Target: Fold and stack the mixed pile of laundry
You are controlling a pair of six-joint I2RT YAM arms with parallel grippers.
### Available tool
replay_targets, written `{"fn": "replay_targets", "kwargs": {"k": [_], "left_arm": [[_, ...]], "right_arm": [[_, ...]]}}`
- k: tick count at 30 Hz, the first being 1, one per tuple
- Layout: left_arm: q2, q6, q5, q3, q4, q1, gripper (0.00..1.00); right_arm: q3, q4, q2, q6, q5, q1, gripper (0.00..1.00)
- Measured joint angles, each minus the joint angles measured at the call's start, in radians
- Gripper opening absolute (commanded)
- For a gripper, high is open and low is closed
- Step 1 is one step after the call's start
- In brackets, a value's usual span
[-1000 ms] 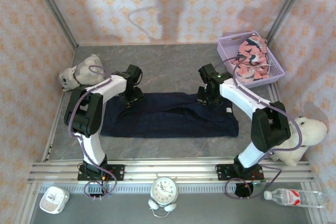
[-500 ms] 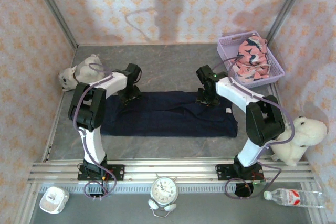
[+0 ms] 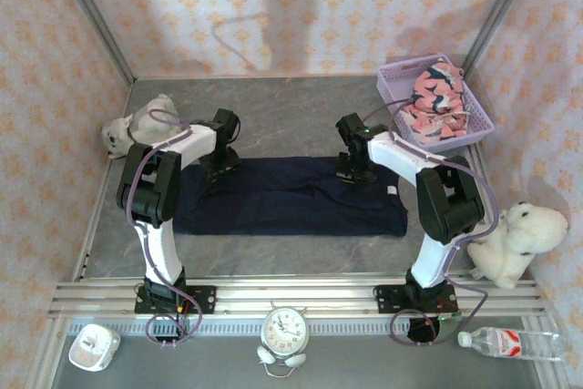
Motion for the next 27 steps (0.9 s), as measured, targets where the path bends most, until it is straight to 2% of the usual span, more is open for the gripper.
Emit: {"fn": "replay_targets", "kwargs": {"k": [8, 11, 13, 18, 24, 27], "left_arm": [[0.005, 0.0, 0.0, 0.005, -0.004, 0.001, 0.64], [0.011, 0.0, 0.002, 0.013, -0.01, 0.004, 0.64], [0.011, 0.0, 0.004, 0.014, -0.011, 0.005, 0.64], [0.013, 0.0, 0.004, 0.019, -0.018, 0.005, 0.64], [0.013, -0.001, 0.004, 0.018, -0.018, 0.005, 0.64], [0.013, -0.001, 0.004, 0.018, -0.018, 0.005, 0.64]], "right_arm": [[0.002, -0.018, -0.117, -0.035, -0.048, 0.0, 0.0], [0.002, -0.029, -0.167, -0.054, -0.072, 0.0, 0.13], [0.004, -0.035, -0.166, -0.07, -0.076, 0.0, 0.17], [0.08, -0.05, -0.049, -0.1, -0.063, 0.0, 0.29], [0.119, -0.043, 0.068, -0.109, -0.041, 0.0, 0.27], [0.119, -0.043, 0.088, -0.106, -0.031, 0.0, 0.12]]}}
